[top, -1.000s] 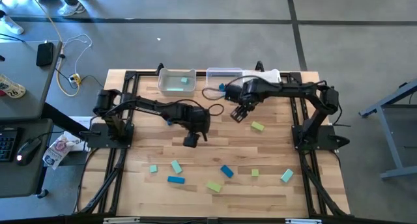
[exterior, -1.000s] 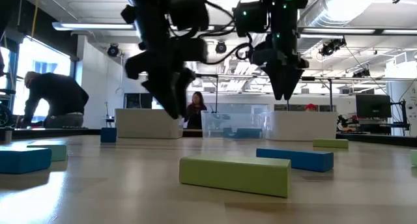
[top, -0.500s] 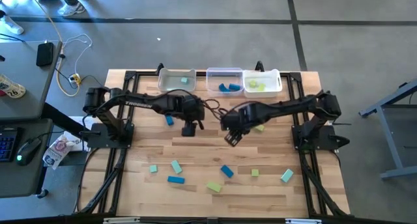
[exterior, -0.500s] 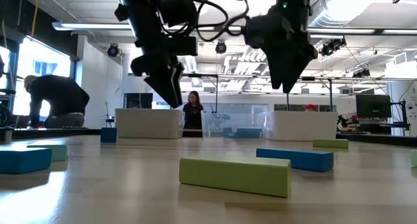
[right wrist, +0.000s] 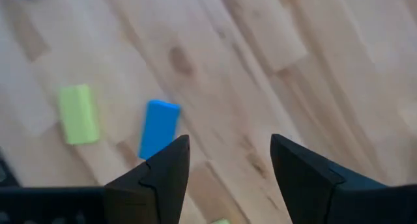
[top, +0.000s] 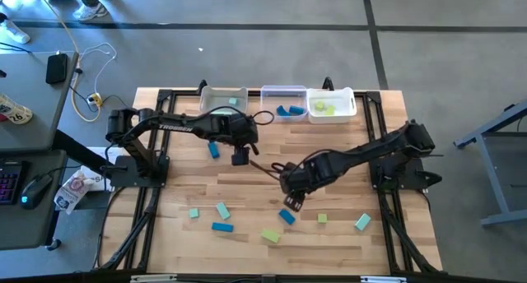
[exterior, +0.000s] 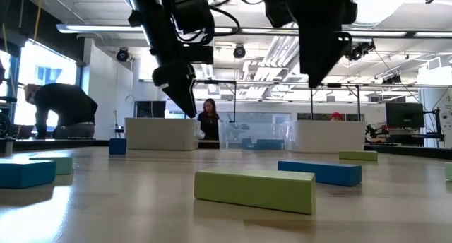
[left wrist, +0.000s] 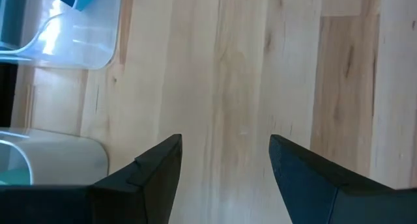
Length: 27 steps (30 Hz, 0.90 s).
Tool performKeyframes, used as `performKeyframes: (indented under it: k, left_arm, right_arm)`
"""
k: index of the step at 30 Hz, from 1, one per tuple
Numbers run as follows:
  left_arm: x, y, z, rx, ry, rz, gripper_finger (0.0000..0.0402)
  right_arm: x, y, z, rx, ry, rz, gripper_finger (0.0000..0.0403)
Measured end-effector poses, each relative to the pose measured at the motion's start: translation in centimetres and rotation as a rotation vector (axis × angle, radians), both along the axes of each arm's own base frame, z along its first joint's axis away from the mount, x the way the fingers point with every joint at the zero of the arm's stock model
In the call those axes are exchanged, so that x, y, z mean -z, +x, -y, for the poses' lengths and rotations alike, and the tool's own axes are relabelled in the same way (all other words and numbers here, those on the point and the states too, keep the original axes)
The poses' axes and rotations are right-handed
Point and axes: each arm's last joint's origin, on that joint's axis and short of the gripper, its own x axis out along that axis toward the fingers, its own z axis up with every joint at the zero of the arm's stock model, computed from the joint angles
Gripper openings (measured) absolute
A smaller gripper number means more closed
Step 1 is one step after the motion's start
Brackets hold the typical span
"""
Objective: Sort & place blocks by color
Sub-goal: Put the blue block into the transparent bin
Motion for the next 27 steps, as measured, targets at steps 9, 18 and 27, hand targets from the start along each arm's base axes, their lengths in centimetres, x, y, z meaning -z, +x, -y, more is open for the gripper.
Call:
performKeyframes:
  k: [9,18,27]
  left_arm:
    - [0.0,0.0,0.0,0.000,0.000,0.000,0.0216]
    - [0.0,0.0,0.0,0.001,0.000,0.000,0.0216]
    - [0.0,0.0,0.0,-0.006,-0.004,0.002,0.0216]
  right_arm:
    - [-0.1,0.8,-2.3,0.026,0.057,0.122,0.0200]
    - [3.2,2.0,-3.5,0.064,0.100,0.039,0.0200]
    - [5.2,2.3,-4.5,0.090,0.099,-0.007,0.0200]
